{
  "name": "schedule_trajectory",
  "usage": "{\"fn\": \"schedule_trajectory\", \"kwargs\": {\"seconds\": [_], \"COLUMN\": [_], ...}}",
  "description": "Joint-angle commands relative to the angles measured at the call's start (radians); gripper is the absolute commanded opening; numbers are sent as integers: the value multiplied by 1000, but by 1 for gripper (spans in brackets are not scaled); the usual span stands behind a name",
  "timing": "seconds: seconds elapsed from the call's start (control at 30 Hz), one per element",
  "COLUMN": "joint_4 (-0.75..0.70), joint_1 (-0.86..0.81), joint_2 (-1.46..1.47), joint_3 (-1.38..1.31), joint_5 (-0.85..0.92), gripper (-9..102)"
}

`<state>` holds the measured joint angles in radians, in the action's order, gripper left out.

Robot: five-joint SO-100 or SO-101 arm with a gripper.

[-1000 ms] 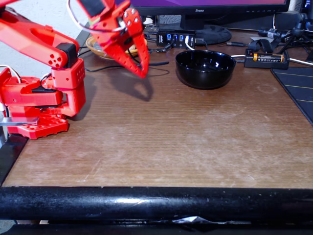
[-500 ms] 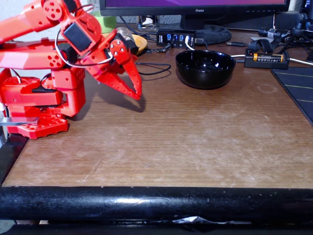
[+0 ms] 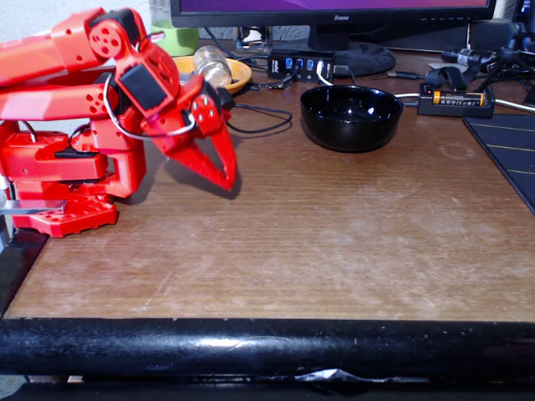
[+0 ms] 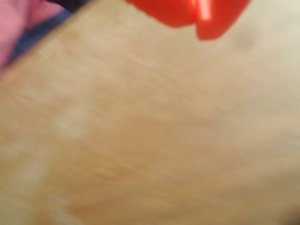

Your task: Ramasse la gomme et mets-la dans le bol.

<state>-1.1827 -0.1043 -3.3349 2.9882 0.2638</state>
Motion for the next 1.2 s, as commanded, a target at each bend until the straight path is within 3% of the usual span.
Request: {"fn": "schedule_trajectory", "kwargs": {"seconds": [0.0,0.63,0.8,1.17], "joint_4": [28,98,29,31], "joint_1": [15,51,54,49], "joint_2": [0,3,3,3], "joint_3": [26,144,127,126], "joint_5": [-6,-18,-95,-137], "gripper": [-6,-6,-6,-6]}}
